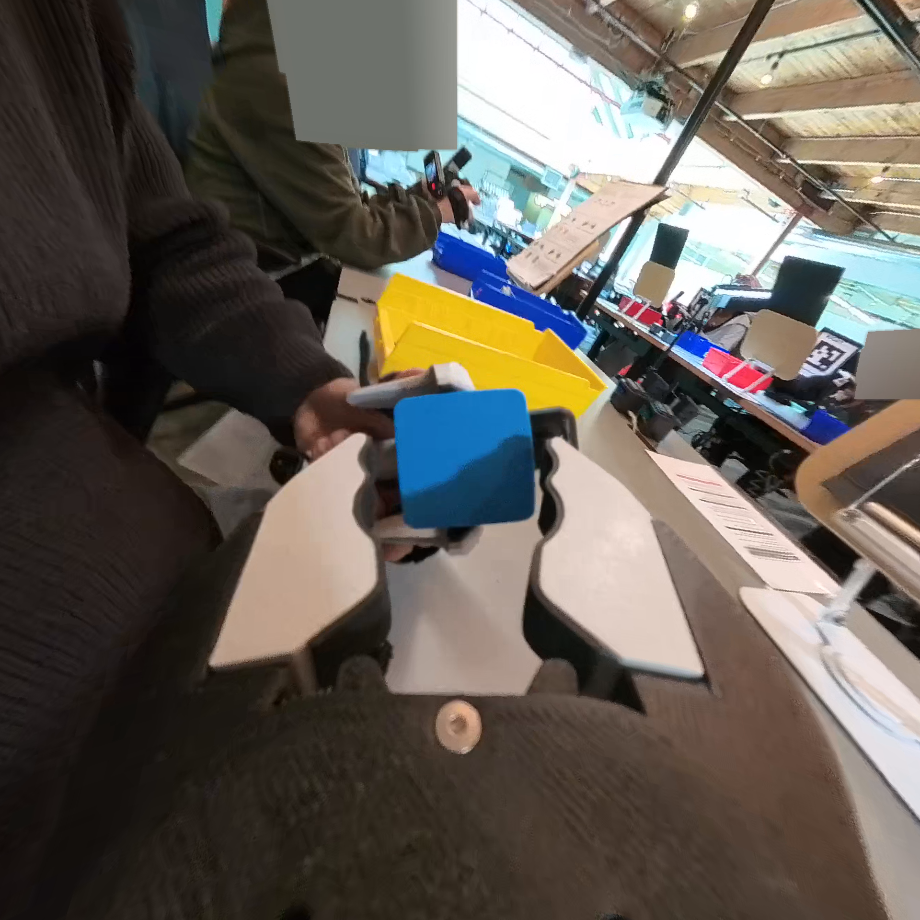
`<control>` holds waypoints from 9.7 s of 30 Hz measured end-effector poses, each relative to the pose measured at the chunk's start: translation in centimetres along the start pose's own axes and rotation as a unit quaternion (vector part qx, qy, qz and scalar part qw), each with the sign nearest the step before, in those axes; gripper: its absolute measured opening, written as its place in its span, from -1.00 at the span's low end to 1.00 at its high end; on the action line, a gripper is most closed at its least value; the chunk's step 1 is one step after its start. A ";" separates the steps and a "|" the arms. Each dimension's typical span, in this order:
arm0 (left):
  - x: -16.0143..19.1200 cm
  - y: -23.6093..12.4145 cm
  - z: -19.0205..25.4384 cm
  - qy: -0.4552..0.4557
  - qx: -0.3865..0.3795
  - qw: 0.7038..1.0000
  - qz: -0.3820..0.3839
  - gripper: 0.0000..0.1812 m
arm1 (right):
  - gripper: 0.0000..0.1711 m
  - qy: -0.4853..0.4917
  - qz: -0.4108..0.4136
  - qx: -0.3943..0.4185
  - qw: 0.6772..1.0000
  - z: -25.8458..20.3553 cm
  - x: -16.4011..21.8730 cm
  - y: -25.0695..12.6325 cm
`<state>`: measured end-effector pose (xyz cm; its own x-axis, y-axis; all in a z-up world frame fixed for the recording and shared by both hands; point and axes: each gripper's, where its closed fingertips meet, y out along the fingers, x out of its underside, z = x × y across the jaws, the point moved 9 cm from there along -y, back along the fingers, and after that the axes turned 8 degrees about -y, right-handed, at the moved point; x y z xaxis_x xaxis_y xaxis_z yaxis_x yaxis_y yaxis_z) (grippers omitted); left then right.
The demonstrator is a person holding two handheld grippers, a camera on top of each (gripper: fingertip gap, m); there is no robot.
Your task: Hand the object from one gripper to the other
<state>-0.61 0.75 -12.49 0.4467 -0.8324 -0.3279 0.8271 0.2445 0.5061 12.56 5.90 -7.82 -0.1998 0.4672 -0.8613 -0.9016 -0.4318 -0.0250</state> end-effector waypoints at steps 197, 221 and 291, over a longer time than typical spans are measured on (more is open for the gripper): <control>-10.3 -7.1 0.2 0.193 -0.196 0.936 0.220 -0.12 | -0.69 0.225 0.043 0.092 0.969 11.2 9.0 2.7; -7.3 -3.8 0.7 0.597 -0.451 0.661 -0.064 -0.59 | -0.69 0.687 0.051 -0.138 0.711 10.5 13.5 4.3; -9.9 -6.7 0.3 0.199 -0.185 0.949 0.157 -0.45 | -0.69 0.465 0.052 -0.048 0.883 11.7 10.5 2.8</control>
<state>-10.65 7.24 -12.41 0.7239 -0.4539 -0.5196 0.6619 0.6692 0.3377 3.49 18.62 -11.01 0.1607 -0.3947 -0.9047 -0.8514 -0.5190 0.0752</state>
